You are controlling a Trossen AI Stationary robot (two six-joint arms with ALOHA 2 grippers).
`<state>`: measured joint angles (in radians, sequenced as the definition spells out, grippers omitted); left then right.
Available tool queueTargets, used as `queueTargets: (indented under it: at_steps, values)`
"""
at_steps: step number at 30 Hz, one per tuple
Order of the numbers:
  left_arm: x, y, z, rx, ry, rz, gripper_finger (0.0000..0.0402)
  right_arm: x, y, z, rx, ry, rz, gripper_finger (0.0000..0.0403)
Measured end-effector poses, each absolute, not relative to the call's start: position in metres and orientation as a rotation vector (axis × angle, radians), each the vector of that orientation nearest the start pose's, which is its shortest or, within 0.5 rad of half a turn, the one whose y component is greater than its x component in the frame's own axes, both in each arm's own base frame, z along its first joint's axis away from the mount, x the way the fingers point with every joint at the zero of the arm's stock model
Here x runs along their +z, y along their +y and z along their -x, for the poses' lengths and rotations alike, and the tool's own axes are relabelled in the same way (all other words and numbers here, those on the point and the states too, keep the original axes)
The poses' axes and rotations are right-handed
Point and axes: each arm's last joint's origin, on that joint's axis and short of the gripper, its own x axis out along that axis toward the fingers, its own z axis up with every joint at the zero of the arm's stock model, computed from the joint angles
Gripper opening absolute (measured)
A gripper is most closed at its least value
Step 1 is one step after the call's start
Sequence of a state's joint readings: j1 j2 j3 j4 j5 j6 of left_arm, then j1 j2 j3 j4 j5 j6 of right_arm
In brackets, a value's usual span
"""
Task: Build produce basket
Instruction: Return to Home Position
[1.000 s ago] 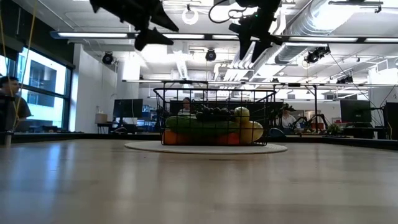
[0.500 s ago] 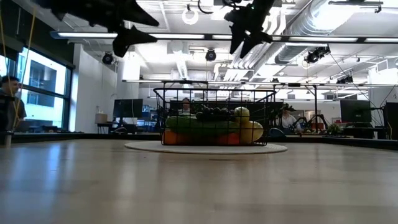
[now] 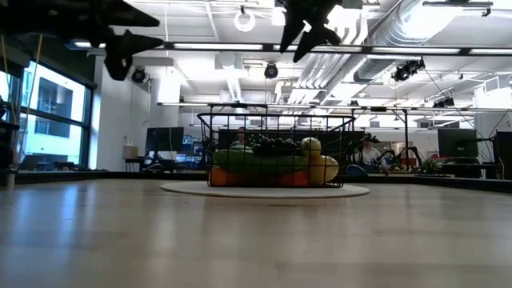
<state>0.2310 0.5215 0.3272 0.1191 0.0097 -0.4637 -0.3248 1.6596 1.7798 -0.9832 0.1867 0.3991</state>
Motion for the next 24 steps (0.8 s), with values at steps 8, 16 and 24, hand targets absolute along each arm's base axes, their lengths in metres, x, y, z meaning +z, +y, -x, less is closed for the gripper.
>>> queueTargets:
  at_steps: [8,16,24]
  values:
    - [0.218,0.023,-0.114,0.212,0.083,0.453,0.0126,0.388,-0.101,-0.332,-0.646,0.666,-0.463,0.0211]
    - [0.212,0.019,-0.101,0.159,0.113,0.353,0.0094,0.39,-0.088,-0.338,-0.661,0.626,-0.44,0.0211]
    - [0.208,0.018,-0.097,0.159,0.148,0.274,0.0056,0.426,-0.074,-0.316,-0.578,0.487,-0.343,0.0211]
